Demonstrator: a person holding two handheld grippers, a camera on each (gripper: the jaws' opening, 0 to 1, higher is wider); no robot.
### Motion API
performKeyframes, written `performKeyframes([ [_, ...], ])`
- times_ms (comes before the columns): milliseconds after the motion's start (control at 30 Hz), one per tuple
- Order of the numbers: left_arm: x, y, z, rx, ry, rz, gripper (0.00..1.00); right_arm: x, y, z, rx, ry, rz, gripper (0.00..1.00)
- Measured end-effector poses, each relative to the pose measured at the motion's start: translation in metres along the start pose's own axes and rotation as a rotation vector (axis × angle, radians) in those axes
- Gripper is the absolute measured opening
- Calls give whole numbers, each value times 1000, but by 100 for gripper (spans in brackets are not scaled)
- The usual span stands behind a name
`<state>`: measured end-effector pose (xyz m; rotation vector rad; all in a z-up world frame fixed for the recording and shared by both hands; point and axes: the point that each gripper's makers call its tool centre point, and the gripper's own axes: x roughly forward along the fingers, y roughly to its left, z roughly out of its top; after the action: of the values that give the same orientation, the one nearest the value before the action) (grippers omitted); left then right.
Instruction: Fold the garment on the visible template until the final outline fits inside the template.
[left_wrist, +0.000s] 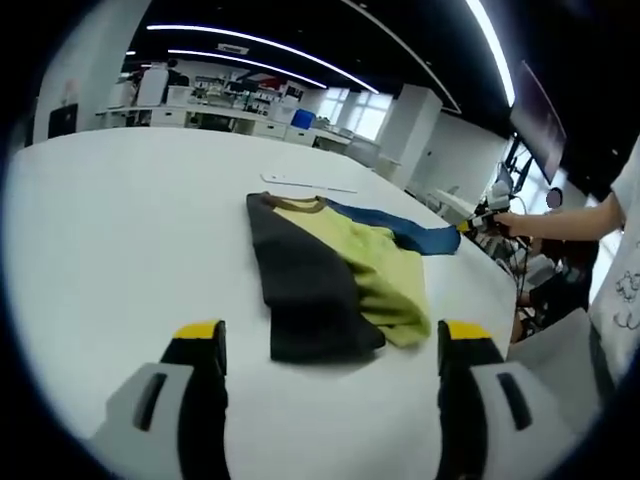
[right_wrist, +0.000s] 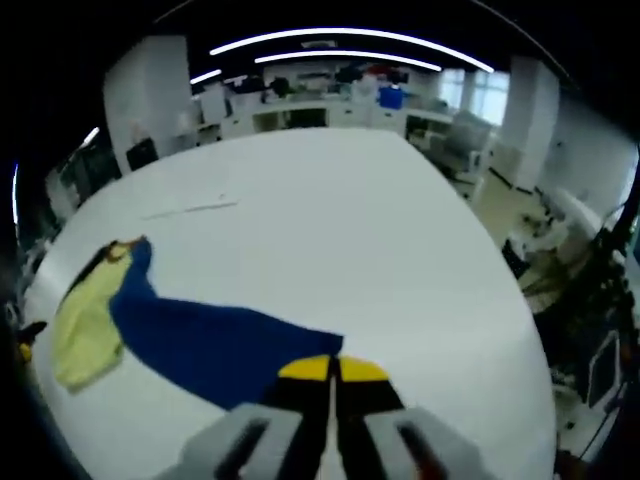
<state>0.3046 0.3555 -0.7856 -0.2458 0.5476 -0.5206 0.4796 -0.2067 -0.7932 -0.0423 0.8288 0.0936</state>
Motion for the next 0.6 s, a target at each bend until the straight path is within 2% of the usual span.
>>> performKeyframes([
  [267, 5, 1, -2, -8, 9, -1, 84, -4, -15, -1, 22, 10, -43, 0],
  [433, 6, -1, -3, -11, 14, -2, 84, -1, -24, -7, 15, 64, -68, 0],
  [600, 9, 0, -5, -15, 18, -3, 84, -2, -26, -17, 51, 102, -71, 0],
])
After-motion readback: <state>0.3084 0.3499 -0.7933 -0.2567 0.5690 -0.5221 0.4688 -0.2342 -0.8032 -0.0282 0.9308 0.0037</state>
